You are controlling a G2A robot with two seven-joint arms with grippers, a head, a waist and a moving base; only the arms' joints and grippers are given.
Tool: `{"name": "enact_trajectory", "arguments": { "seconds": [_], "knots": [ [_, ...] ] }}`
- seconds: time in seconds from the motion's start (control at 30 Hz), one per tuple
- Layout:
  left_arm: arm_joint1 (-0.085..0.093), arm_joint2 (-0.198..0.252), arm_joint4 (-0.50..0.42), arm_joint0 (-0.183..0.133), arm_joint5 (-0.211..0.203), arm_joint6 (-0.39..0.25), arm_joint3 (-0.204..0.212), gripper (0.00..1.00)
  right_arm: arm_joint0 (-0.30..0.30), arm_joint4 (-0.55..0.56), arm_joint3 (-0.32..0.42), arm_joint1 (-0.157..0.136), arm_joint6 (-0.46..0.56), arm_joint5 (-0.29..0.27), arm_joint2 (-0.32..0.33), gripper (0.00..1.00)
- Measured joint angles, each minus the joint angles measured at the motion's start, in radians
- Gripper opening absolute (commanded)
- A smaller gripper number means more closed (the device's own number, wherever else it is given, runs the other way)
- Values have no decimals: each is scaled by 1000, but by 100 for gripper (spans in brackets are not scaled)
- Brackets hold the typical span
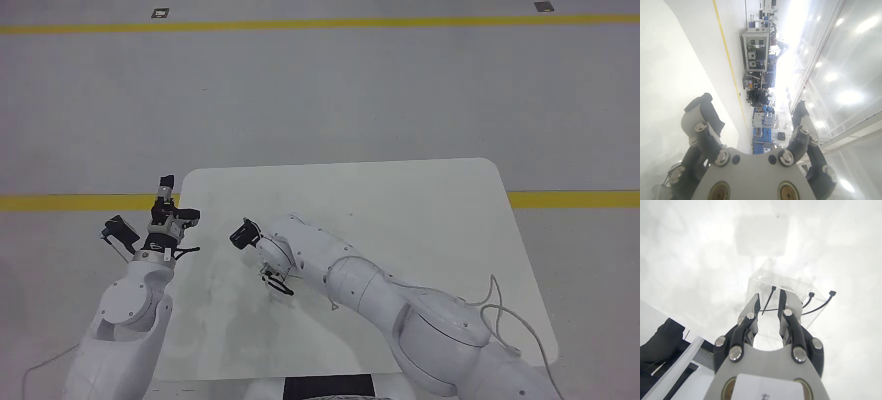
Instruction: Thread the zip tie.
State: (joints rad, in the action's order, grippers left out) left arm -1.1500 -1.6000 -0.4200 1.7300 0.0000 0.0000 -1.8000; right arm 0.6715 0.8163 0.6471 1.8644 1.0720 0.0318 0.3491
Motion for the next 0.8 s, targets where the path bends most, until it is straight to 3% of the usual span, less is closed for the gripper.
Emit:
{"name": "enact_trajectory", "arguments": {
  "seconds": [0.27,0.47,0.6,0.8],
  "knots": [
    [0,0,0,0,0,0,0,100,-8,0,-41,18,-14,0,17,0],
    [0,0,0,0,0,0,0,100,-8,1,6,2,-44,-27,53,0],
    [0,0,0,0,0,0,0,100,11,14,88,-38,-70,-62,99,0],
    [0,0,0,0,0,0,0,100,113,59,304,-139,-107,-149,220,0]
  ]
}}
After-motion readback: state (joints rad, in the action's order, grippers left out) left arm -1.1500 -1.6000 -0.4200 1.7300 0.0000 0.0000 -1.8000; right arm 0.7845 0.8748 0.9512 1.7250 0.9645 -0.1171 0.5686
